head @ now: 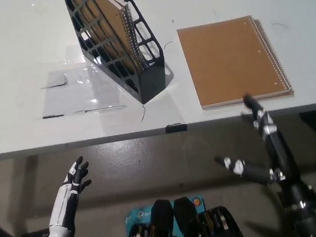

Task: Use the right hand to pick up a book from the book holder on the left side and put it on another book on the right side

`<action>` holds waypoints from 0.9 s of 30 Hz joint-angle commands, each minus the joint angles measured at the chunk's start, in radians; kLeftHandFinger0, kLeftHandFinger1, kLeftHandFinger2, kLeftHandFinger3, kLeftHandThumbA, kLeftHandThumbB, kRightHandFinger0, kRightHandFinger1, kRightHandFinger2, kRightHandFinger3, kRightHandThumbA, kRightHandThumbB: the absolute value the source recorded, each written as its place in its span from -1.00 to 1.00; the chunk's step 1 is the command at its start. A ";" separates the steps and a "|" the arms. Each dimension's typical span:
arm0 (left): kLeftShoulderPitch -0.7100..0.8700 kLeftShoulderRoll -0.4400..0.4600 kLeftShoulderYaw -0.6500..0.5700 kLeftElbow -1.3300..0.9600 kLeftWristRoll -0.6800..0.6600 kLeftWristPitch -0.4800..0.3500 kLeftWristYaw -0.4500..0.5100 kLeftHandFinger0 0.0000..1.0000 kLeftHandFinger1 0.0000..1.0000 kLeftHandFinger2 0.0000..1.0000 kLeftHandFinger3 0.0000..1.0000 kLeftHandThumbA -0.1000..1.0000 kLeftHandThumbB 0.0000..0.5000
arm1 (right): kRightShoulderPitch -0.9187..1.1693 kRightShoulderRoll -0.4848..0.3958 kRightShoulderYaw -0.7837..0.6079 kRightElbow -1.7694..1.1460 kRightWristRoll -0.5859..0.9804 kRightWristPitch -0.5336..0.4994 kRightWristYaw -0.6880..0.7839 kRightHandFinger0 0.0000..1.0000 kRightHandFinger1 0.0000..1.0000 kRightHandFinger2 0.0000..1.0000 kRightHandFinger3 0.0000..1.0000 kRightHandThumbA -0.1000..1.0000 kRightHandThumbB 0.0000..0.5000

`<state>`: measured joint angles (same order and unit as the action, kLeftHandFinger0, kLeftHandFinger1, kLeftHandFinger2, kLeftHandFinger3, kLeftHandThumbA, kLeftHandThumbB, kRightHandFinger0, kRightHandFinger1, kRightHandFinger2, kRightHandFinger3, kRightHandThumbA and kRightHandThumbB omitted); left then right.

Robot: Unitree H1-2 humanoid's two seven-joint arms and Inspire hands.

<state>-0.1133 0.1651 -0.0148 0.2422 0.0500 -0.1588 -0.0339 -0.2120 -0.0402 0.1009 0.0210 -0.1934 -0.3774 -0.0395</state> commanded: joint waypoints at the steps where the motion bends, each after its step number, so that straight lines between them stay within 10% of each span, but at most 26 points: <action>1: -0.017 -0.005 -0.010 -0.036 0.008 -0.072 -0.007 0.89 1.00 1.00 1.00 1.00 -0.63 | -0.172 0.023 0.015 -0.179 -0.046 0.083 0.031 0.92 1.00 1.00 1.00 1.00 -0.03; 15: -0.007 -0.009 -0.019 -0.032 0.008 -0.081 -0.017 0.94 1.00 1.00 1.00 1.00 -0.72 | -0.658 0.050 0.001 0.184 0.037 0.288 0.087 1.00 1.00 1.00 1.00 1.00 0.33; 27: 0.003 -0.012 -0.034 -0.042 0.045 -0.079 0.003 0.85 1.00 1.00 1.00 1.00 -0.60 | -0.920 0.105 0.016 0.586 0.042 0.298 0.099 1.00 1.00 1.00 1.00 1.00 0.22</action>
<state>-0.1130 0.1517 -0.0452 0.2364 0.0737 -0.2003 -0.0336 -1.0398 0.0416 0.1104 0.5559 -0.1712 -0.0993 0.0430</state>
